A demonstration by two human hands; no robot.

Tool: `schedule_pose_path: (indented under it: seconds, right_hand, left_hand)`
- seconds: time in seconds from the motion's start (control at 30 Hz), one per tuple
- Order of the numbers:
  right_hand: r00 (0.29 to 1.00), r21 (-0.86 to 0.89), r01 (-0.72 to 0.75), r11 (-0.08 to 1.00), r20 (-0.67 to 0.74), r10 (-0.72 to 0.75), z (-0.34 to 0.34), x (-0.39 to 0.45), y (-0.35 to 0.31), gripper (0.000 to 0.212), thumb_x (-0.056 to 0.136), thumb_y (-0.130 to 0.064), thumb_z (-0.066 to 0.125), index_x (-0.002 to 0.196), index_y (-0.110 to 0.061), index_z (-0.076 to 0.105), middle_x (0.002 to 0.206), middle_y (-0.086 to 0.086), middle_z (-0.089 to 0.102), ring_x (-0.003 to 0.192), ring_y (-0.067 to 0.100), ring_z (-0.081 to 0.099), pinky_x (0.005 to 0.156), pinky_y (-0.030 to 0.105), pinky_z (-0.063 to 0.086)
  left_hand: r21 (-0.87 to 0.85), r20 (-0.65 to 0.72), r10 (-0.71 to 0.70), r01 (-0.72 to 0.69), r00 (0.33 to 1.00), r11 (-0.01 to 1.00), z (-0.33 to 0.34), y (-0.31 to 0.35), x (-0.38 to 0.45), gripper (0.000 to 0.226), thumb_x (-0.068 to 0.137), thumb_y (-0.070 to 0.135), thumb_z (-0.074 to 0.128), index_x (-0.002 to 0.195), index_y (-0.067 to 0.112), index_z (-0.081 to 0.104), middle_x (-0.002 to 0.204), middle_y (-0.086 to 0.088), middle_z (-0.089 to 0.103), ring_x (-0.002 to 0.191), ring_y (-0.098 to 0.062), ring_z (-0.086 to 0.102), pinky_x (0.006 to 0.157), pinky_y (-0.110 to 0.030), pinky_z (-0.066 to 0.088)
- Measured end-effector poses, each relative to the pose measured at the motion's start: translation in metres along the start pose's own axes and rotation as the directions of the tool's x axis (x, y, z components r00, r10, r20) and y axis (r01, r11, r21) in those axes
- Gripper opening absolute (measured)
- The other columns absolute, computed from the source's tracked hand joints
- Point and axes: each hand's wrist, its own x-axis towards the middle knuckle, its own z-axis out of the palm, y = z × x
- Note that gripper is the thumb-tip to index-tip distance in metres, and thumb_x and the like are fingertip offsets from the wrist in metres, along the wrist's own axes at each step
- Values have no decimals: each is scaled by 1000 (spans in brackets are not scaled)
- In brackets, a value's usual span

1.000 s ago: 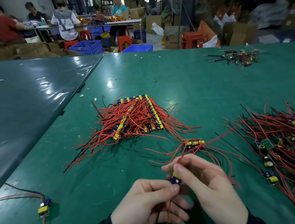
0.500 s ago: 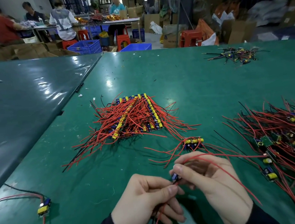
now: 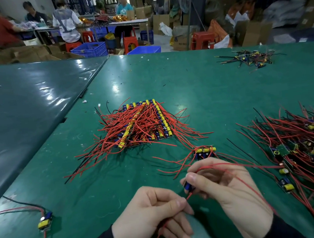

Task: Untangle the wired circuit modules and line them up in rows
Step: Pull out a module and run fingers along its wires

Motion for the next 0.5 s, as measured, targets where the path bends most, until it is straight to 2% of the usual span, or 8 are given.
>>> schedule_pose_path:
  seconds: [0.1,0.2,0.27,0.37,0.43,0.5]
  right_hand:
    - [999,-47,22,999,-40,-24,2,-1,3,20,55,-24,76,71,-13,71,68,19,71,55,16,63,46,16,42]
    - [998,-67,35,997,-54,-39,2,-1,5,22,55,-24,82,71,-14,72,70,19,71,58,16,62,49,16,43]
    - [999,-28,31,999,-35,-32,0,1,5,27,55,-18,88,75,-13,71,75,19,72,64,15,64,55,16,47]
    - [998,13,12,1000,61,-13,-3,2,3,28,57,-2,78,81,-13,68,83,18,72,72,17,67,65,19,52]
    - [996,-23,6,1000,90,-4,-4,2,1,34,55,5,79,78,-17,68,79,14,72,69,17,66,64,20,53]
    - [998,-67,28,997,52,-24,-5,3,1,40,57,15,81,74,-19,68,73,13,71,66,16,64,64,20,52]
  left_hand:
    - [112,-118,67,-54,991,992,3,-4,1,25,83,28,68,75,5,66,60,-16,67,47,-21,66,42,-21,49]
    - [141,-169,119,-95,978,985,4,-7,2,23,80,28,64,75,6,65,62,-18,68,48,-23,66,41,-22,47]
    - [100,-173,137,-121,975,988,3,-6,2,19,78,25,60,74,9,69,65,-20,68,51,-24,66,42,-21,48]
    - [64,-126,158,-150,979,987,0,-4,1,18,80,24,59,75,11,72,68,-18,69,54,-23,67,44,-21,49]
    - [77,-110,156,-148,982,986,-1,-3,1,18,81,25,61,76,12,73,68,-17,69,54,-23,67,44,-21,50]
    - [105,-138,147,-133,980,986,-2,-2,1,18,84,26,67,76,11,71,66,-17,68,52,-23,66,43,-21,49]
